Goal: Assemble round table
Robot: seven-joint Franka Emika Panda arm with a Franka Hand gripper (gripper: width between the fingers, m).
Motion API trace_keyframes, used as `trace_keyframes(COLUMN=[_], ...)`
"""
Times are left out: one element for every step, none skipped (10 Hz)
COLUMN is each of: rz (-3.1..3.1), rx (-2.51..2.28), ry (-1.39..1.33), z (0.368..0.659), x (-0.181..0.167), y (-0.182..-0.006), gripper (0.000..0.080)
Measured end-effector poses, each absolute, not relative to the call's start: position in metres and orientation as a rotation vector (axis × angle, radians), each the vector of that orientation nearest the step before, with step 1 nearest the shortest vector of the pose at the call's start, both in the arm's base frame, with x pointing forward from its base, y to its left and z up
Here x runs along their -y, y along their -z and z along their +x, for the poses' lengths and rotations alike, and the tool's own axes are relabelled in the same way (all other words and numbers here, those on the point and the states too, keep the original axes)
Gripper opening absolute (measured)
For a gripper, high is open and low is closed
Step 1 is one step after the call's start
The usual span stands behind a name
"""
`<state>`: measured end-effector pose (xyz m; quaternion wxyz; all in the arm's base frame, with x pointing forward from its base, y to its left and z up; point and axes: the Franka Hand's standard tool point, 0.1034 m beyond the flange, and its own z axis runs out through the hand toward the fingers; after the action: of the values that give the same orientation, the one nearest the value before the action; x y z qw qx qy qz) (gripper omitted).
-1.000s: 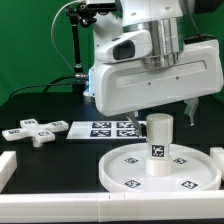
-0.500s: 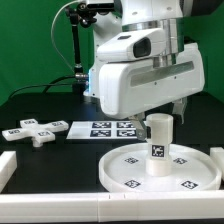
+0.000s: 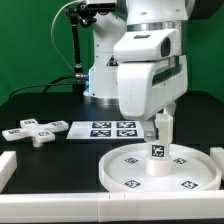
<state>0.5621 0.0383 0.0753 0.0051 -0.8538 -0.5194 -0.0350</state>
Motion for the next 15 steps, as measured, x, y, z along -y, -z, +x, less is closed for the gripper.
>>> trace_keyframes(rz=[-2.655, -2.654, -2.660, -2.660, -2.660, -2.667, -2.682, -2.682, -2.740, -2.808, -2.846, -2.895, -2.929, -2.945, -3.015], rx=[1.659, 1.661, 1.651, 1.651, 1.651, 1.638, 1.613, 1.613, 1.498, 1.351, 1.264, 1.140, 1.045, 0.996, 0.695], ry=[0.108, 0.107, 0.107, 0.107, 0.106, 0.106, 0.106, 0.106, 0.102, 0.088, 0.086, 0.085, 0.082, 0.081, 0.076], z=[0.5618, 0.5615, 0.5615, 0.5614, 0.5613, 0.5613, 0.5613, 0.5613, 0.5610, 0.5606, 0.5604, 0.5604, 0.5603, 0.5602, 0.5602], x=[-0.0382, -0.0382, -0.0382, -0.0379, -0.0377, -0.0377, -0.0376, -0.0376, -0.0388, -0.0401, -0.0394, -0.0394, -0.0391, -0.0388, -0.0371], y=[-0.0750, -0.0748, -0.0746, -0.0746, -0.0744, -0.0744, -0.0743, -0.0743, -0.0742, -0.0742, -0.0739, -0.0738, -0.0736, -0.0733, -0.0730], gripper=[0.0649, 0.0623, 0.0623, 0.0450, 0.0406, 0.0406, 0.0406, 0.0406, 0.0406, 0.0407, 0.0407, 0.0407, 0.0407, 0.0409, 0.0409])
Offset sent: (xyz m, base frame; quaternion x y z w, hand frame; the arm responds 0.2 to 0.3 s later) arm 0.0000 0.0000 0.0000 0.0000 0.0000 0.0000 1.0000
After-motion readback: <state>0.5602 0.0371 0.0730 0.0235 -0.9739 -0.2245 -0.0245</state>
